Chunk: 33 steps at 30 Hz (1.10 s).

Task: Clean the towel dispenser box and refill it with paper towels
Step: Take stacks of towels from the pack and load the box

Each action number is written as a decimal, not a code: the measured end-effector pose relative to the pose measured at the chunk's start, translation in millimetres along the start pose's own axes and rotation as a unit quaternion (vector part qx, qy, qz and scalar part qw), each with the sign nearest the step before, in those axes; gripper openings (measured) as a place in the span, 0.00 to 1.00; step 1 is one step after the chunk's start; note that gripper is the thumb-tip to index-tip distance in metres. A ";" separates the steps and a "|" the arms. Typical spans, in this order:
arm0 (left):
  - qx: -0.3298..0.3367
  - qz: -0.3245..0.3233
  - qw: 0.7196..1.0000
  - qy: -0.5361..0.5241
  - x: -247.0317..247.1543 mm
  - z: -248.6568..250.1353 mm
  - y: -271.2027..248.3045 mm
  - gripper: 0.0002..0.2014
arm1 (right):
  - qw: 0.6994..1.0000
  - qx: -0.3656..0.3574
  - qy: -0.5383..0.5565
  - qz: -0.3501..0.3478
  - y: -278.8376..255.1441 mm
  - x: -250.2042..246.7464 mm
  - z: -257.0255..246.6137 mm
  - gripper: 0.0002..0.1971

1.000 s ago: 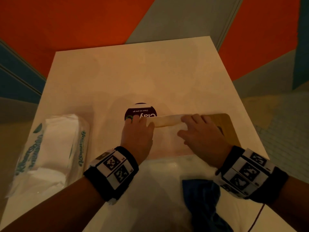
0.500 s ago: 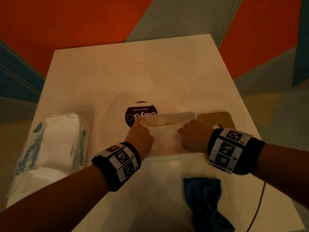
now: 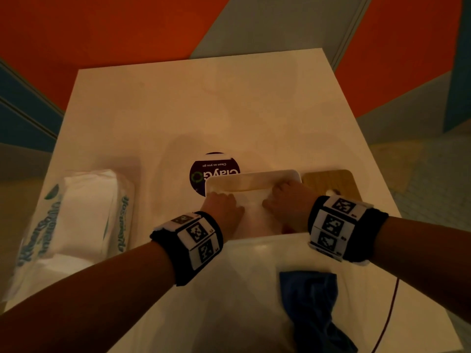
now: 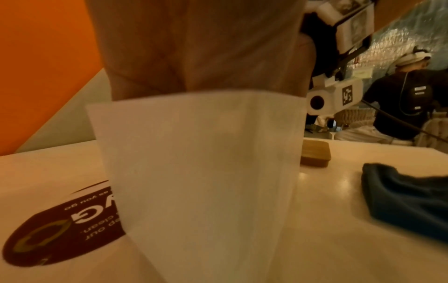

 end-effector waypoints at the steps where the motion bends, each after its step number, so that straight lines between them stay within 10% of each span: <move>1: 0.000 0.004 1.000 -0.005 -1.0 0.6 -0.2 0.22 | 1.000 0.001 0.003 -0.003 -2.5 -2.5 -0.2 0.22; 6: 0.027 0.040 0.998 -0.044 -4.3 3.6 -3.1 0.18 | 0.994 -0.034 0.059 0.083 -0.6 -23.5 -8.4 0.25; 13: 0.037 -0.018 0.998 -0.051 1.5 4.4 2.9 0.17 | 0.986 -0.029 0.149 -0.061 5.7 -7.8 -14.2 0.27; 19: 0.031 0.125 0.977 -0.168 -11.0 2.0 -24.9 0.15 | 0.991 -0.062 0.108 -0.052 -26.6 -3.5 -12.7 0.27; 22: 0.036 0.219 0.929 -0.296 -20.3 -5.3 -64.4 0.17 | 0.994 -0.073 0.073 -0.033 -26.7 10.8 -19.5 0.56; 25: -0.021 0.309 0.845 -0.436 -4.1 -26.2 -102.4 0.14 | 0.994 -0.032 0.105 0.028 -24.1 2.3 -19.9 0.39; 28: -0.141 0.349 0.737 -0.561 38.8 -71.5 -133.0 0.12 | 0.993 -0.012 0.121 0.013 -26.9 -0.2 -27.1 0.66; 30: -0.247 0.355 0.672 -0.602 72.9 -109.4 -146.5 0.10 | 0.977 -0.029 0.195 0.085 -27.8 -22.6 -54.0 0.62; 33: -0.381 0.262 0.669 -0.581 119.7 -157.0 -153.0 0.16 | 0.950 -0.089 0.236 0.183 -18.7 -54.6 -103.9 0.36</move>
Point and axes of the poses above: each hand's wrist, its own y-axis towards the middle knuckle, its own x-axis out of the palm, z = x × y, the point moved 2 cm from there along y, towards the middle knuckle, and after that the axes turned 6 degrees about -x, right-handed, at the moved point
